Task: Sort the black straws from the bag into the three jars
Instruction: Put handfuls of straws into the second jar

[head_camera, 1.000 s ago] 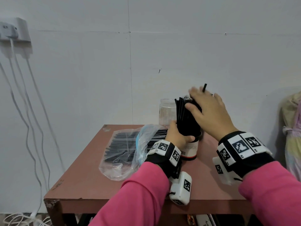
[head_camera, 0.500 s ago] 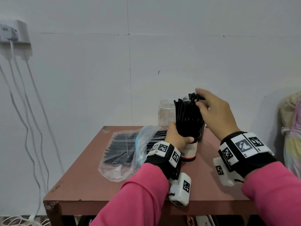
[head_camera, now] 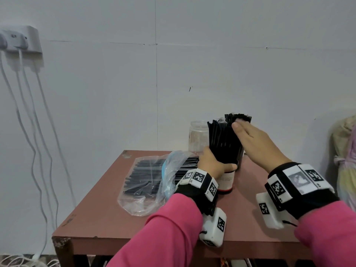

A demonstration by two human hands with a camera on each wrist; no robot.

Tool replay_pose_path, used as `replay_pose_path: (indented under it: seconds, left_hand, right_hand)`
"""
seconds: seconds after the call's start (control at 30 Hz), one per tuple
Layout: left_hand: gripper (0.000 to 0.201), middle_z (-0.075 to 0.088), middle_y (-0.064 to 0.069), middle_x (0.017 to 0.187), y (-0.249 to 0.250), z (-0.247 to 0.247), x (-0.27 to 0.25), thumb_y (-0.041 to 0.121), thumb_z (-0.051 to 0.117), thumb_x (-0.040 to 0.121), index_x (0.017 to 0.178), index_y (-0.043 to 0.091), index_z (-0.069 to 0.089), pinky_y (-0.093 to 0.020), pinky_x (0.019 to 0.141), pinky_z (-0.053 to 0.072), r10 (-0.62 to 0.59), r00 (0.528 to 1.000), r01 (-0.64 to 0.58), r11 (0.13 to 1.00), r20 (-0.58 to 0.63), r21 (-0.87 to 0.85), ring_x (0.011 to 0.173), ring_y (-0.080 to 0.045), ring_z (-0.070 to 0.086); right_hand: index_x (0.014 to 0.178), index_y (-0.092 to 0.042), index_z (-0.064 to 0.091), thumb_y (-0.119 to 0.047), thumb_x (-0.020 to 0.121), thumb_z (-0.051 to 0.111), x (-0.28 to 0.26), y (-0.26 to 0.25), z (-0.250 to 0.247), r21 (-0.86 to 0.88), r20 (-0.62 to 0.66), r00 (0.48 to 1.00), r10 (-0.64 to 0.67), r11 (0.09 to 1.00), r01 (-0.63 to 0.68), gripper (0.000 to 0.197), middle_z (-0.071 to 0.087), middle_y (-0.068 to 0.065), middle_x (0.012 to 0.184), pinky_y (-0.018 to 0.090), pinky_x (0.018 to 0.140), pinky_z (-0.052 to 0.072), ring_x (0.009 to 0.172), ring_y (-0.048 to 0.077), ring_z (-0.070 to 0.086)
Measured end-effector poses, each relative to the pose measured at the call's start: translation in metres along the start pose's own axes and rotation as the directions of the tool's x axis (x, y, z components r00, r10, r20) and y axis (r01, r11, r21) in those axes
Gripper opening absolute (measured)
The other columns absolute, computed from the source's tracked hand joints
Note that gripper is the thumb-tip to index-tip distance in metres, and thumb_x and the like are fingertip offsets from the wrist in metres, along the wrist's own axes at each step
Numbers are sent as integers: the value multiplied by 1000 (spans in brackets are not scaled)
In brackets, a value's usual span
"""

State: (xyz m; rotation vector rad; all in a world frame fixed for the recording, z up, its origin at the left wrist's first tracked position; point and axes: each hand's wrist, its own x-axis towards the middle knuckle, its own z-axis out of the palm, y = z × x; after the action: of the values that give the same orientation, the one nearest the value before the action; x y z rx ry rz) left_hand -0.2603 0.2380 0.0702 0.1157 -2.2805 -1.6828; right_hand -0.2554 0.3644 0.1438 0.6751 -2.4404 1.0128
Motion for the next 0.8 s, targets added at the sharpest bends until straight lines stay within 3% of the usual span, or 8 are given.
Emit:
replay_pose_path:
  seconds: [0.07, 0.17, 0.27, 0.43, 0.53, 0.63, 0.7, 0.8]
  left_hand:
    - [98, 55, -3, 125, 3, 4, 1, 31, 89, 48, 129, 18, 38, -44, 101, 46, 34, 999, -34, 999, 1, 39, 118, -23, 53]
    - [86, 54, -8, 125, 7, 5, 3, 18, 88, 60, 127, 13, 35, -42, 99, 47, 60, 998, -56, 988, -23, 145, 116, -26, 54]
    - [77, 56, -9, 122, 10, 4, 5, 19, 86, 66, 124, 10, 37, -37, 94, 49, 82, 997, -78, 974, -9, 213, 113, -27, 56]
    - [81, 55, -10, 125, 9, 2, 4, 29, 87, 66, 125, 8, 36, -40, 99, 46, 31, 997, -48, 958, 67, 282, 117, -28, 54]
    - [84, 55, -10, 125, 9, 2, 4, 37, 87, 65, 125, 8, 36, -39, 98, 47, 6, 995, -41, 940, 104, 340, 116, -29, 55]
    - [80, 57, -9, 120, 11, 0, 1, 35, 87, 65, 122, 7, 38, -35, 93, 49, 31, 996, -59, 938, 87, 341, 111, -27, 58]
    - [77, 59, -8, 116, 14, -3, 0, 34, 87, 65, 121, 7, 42, -35, 93, 50, 59, 995, -79, 950, 75, 303, 109, -25, 59]
    - [71, 61, -7, 118, 28, -22, -2, 33, 86, 68, 122, 8, 49, -34, 93, 49, 103, 994, -111, 973, 46, 204, 109, -23, 59]
  right_hand:
    - [147, -23, 38, -44, 102, 34, -3, 0, 1, 150, 60, 998, 24, 988, -33, 50, 31, -5, 156, 25, 115, 14, 145, 7, 19]
    - [144, -27, 43, -48, 100, 36, -4, 0, -2, 264, 15, 1000, -7, 965, 3, 50, 41, -12, 149, 20, 111, 22, 136, 1, 33]
    - [143, -28, 46, -50, 98, 35, -1, 5, -6, 296, -13, 1000, -17, 955, 20, 51, 43, -14, 147, 23, 114, 25, 135, 0, 36]
    - [146, -30, 37, -50, 99, 37, 2, 18, -5, 511, -108, 990, 94, 859, -26, 52, 43, -10, 148, 39, 115, 32, 133, 4, 42]
    - [150, -24, 29, -42, 101, 38, 1, 17, -3, 666, -105, 979, 174, 743, -60, 53, 45, -2, 146, 38, 111, 39, 125, 8, 51]
    - [150, -22, 28, -41, 100, 39, 0, 12, -6, 728, -87, 981, 175, 683, -57, 55, 46, -1, 144, 35, 106, 42, 124, 11, 54]
    - [146, -20, 36, -45, 95, 42, 1, 11, -8, 750, -153, 974, 169, 661, 3, 57, 51, -2, 140, 32, 102, 47, 121, 10, 56]
    - [132, -20, 50, -35, 103, 39, 4, 6, -12, 700, -368, 912, 180, 699, 144, 35, 58, -3, 127, 23, 92, 52, 113, 6, 59]
